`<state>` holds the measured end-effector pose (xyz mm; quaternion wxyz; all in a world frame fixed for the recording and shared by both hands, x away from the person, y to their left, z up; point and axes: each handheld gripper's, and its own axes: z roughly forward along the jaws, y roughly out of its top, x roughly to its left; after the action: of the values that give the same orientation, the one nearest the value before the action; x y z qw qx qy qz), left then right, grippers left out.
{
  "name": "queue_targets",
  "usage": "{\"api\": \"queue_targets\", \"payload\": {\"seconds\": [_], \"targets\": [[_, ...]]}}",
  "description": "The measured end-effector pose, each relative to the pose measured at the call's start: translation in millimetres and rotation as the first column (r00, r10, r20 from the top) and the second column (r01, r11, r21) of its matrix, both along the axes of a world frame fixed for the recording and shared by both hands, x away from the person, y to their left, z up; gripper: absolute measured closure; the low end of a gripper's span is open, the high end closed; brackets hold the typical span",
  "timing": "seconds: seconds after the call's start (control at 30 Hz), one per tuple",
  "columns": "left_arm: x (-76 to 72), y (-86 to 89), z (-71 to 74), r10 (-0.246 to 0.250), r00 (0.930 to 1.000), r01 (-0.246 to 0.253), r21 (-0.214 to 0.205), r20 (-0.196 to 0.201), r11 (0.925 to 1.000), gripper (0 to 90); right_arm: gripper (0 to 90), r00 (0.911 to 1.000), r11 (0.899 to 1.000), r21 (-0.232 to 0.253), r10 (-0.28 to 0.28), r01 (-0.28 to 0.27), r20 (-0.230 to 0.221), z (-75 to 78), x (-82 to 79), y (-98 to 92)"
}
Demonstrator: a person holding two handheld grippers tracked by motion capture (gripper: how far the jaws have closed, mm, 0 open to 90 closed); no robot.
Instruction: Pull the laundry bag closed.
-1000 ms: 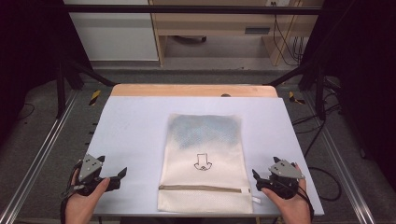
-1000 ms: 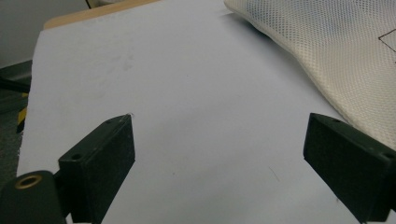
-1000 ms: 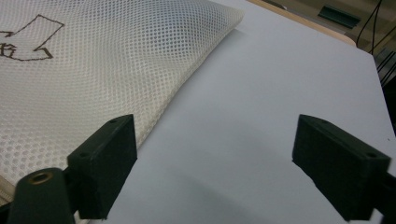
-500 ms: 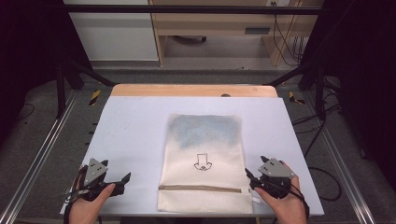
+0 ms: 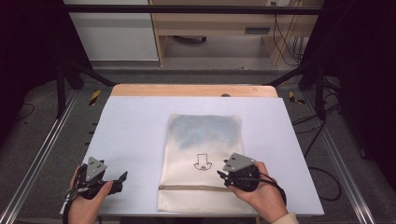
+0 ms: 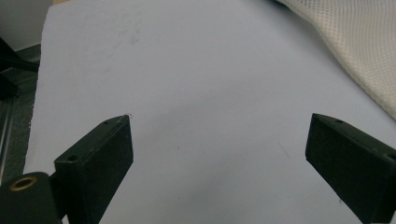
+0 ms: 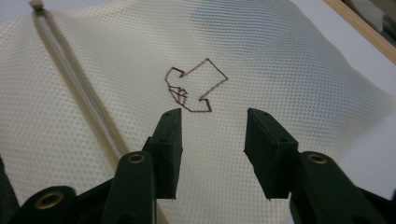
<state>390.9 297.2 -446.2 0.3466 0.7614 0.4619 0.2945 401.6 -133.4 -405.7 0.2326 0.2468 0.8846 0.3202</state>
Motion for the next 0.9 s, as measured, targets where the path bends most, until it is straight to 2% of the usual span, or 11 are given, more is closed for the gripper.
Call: {"api": "queue_targets", "payload": {"seconds": [0.07,0.17,0.2,0.33,0.47,0.77,0.9], "targets": [[-0.1,0.1,1.1,0.001,0.9999,-0.001,-0.013,0.016,0.9999,7.1,61.2,0.9972,0.998,-0.023,0.062,-0.063,-0.042,3.9,2.6,19.3],[0.0,1.4,0.2,-0.001,1.0,0.001,-0.019,0.008,0.9998,7.1,62.4,0.9937,0.995,-0.04,0.092,-0.095,-0.064,5.1,4.7,31.2],[0.2,2.1,0.1,0.0,1.0,0.0,-0.021,0.007,0.9998,7.1,62.8,0.9896,0.991,-0.055,0.118,-0.122,-0.083,5.8,7.2,42.3],[1.5,3.5,0.8,0.003,0.9998,-0.003,-0.035,0.019,0.9994,6.3,61.6,0.979,0.98,-0.084,0.169,-0.179,-0.114,6.9,11.8,62.2],[1.9,3.6,1.0,0.001,0.9996,0.0,-0.053,0.027,0.9986,5.2,59.1,0.9742,0.977,-0.084,0.184,-0.195,-0.131,6.2,14.9,71.0],[3.4,3.4,0.5,0.001,0.9997,0.0,-0.047,0.023,0.9989,4.9,58.0,0.9642,0.969,-0.095,0.211,-0.228,-0.161,7.0,18.9,83.6],[4.7,3.5,0.3,0.0,0.9998,0.001,-0.031,0.02,0.9995,4.8,60.1,0.9568,0.963,-0.093,0.234,-0.252,-0.173,10.0,20.7,90.5]]}}
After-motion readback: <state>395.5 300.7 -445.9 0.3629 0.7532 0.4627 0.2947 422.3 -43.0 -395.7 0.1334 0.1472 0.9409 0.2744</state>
